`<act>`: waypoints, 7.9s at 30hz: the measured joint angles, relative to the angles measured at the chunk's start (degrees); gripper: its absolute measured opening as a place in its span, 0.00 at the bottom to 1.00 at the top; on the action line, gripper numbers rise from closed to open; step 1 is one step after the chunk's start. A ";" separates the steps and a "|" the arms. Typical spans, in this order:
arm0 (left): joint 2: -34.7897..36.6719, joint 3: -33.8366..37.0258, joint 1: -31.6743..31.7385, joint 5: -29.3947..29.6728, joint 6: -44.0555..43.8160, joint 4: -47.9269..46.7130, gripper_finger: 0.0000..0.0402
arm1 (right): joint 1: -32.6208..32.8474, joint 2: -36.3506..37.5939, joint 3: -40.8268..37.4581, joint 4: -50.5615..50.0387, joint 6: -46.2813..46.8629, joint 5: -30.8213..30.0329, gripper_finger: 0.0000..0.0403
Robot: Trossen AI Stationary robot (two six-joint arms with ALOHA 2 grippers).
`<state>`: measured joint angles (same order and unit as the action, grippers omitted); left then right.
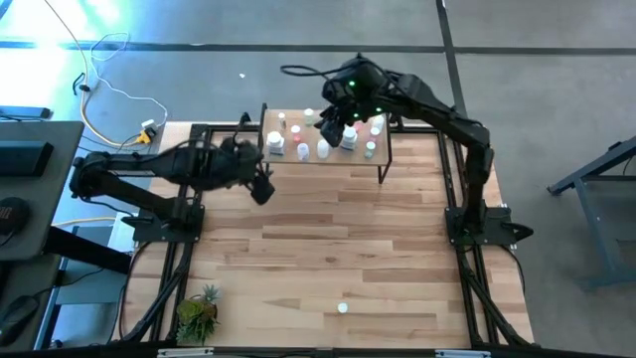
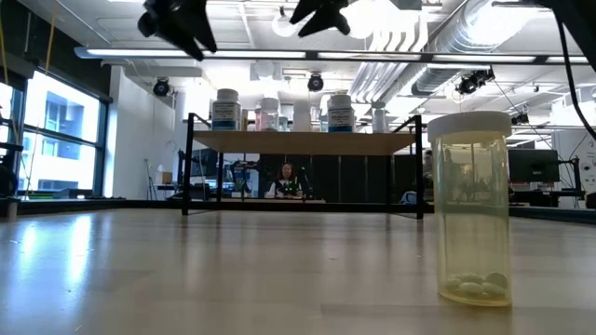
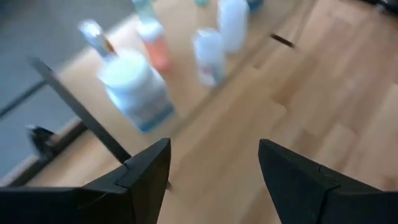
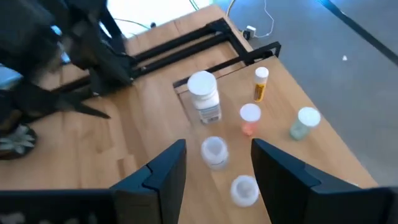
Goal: Pick and place medicine bottles onto shelf by color
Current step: Put the yellow pill on the shelf
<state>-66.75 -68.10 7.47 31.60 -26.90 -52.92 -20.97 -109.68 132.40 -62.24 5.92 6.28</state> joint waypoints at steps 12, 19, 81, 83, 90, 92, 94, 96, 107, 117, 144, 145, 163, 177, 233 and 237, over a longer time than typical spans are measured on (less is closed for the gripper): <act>3.85 14.44 -14.50 -3.65 -5.52 20.59 0.58 | 8.31 5.33 -0.07 -8.21 1.97 -2.26 0.43; 2.92 20.54 -20.10 -7.78 -0.33 38.68 0.58 | 17.37 5.44 -0.15 -9.92 6.12 -12.23 0.43; 10.46 23.26 -30.56 -5.21 6.58 40.22 0.58 | 46.44 7.88 -38.32 2.23 32.82 -14.07 0.43; 10.47 23.26 -30.56 -5.21 6.58 40.23 0.58 | 47.20 8.29 -39.77 3.29 33.93 -14.05 0.43; 10.46 23.26 -30.56 -5.21 6.58 40.23 0.58 | 49.25 8.23 -43.05 6.00 36.09 -13.37 0.43; 10.46 23.26 -30.56 -5.23 6.58 40.23 0.58 | 49.71 8.23 -43.66 7.40 36.08 -13.37 0.43; 10.46 23.26 -30.56 -5.23 6.58 40.23 0.58 | 50.11 8.23 -44.32 8.54 36.02 -13.76 0.43; 10.46 23.26 -30.56 -5.23 6.58 40.23 0.58 | 50.52 8.21 -44.50 9.51 34.93 -14.27 0.43; 10.46 23.26 -30.54 -5.25 6.07 40.25 0.58 | 53.41 5.99 -44.45 18.54 22.66 -14.31 0.43; 10.44 23.26 -30.54 -5.26 6.06 40.27 0.58 | 55.31 1.32 -44.44 20.51 20.66 -14.13 0.43; 10.44 23.26 -30.54 -5.34 6.06 40.25 0.58 | 55.91 -7.22 -44.41 26.80 15.53 -12.03 0.43; 10.44 23.26 -30.54 -5.33 6.06 40.25 0.58 | 55.91 -7.40 -44.41 26.56 15.47 -12.03 0.43; 10.44 23.22 -30.54 -5.30 6.06 40.21 0.58 | 55.74 -8.07 -44.41 26.60 19.66 -11.66 0.23; 15.38 23.18 -26.24 -5.29 6.08 40.13 0.58 | 51.50 -3.83 -44.41 25.89 23.13 -9.52 0.24; 19.83 23.22 16.37 -15.10 19.59 32.99 0.58 | -3.01 14.51 -28.41 20.00 -15.22 -6.83 0.24; 19.83 23.24 17.30 -14.94 19.11 32.99 0.58 | -5.30 14.42 -26.58 20.58 -17.71 -6.82 0.24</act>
<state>-46.92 -44.86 24.76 16.67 -7.79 -19.92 -26.27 -95.26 105.82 -41.66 -11.79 -0.55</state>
